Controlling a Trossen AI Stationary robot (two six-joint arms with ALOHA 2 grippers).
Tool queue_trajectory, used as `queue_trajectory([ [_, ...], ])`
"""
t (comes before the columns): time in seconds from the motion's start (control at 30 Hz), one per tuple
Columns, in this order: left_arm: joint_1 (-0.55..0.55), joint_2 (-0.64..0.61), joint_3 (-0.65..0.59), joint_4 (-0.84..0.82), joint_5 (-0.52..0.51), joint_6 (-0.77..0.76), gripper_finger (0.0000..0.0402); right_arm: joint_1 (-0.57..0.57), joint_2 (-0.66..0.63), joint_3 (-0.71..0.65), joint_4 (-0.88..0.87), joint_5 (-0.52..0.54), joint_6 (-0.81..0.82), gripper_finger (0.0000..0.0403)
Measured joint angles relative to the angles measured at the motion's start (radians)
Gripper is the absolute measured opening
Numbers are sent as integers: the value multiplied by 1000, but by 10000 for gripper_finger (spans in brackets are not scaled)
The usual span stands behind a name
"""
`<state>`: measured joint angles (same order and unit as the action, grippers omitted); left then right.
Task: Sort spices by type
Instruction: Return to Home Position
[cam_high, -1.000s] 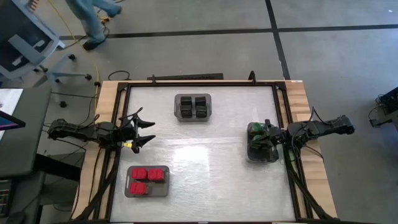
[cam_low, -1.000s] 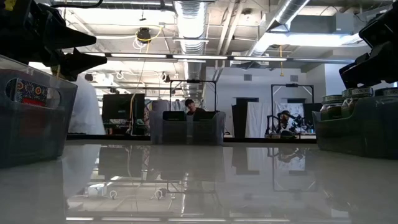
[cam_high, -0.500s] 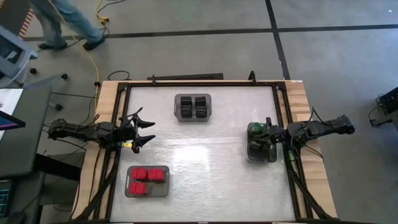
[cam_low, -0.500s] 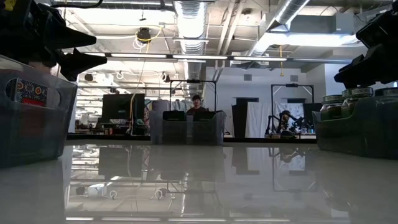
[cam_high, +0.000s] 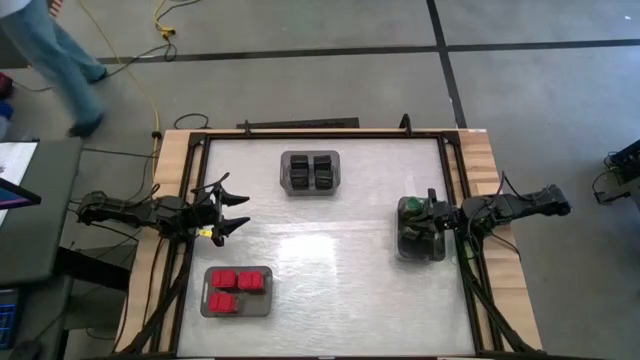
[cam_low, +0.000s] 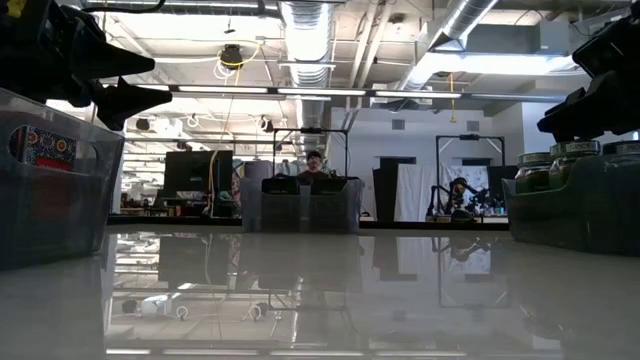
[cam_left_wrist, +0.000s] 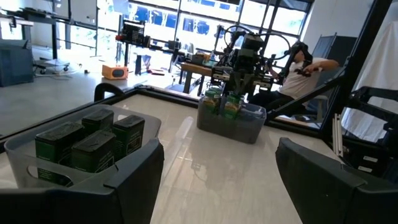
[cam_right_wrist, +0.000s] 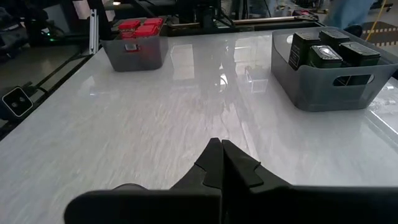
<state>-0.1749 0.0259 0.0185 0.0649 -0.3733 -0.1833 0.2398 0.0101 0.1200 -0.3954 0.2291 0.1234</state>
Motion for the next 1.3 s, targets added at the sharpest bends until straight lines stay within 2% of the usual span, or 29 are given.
queue_trajectory([
  [1.03,0,0,0,0,0,0,298,0,0,0,0,0,0,21],
  [1.3,0,0,0,0,0,0,298,0,0,0,0,0,0,37],
])
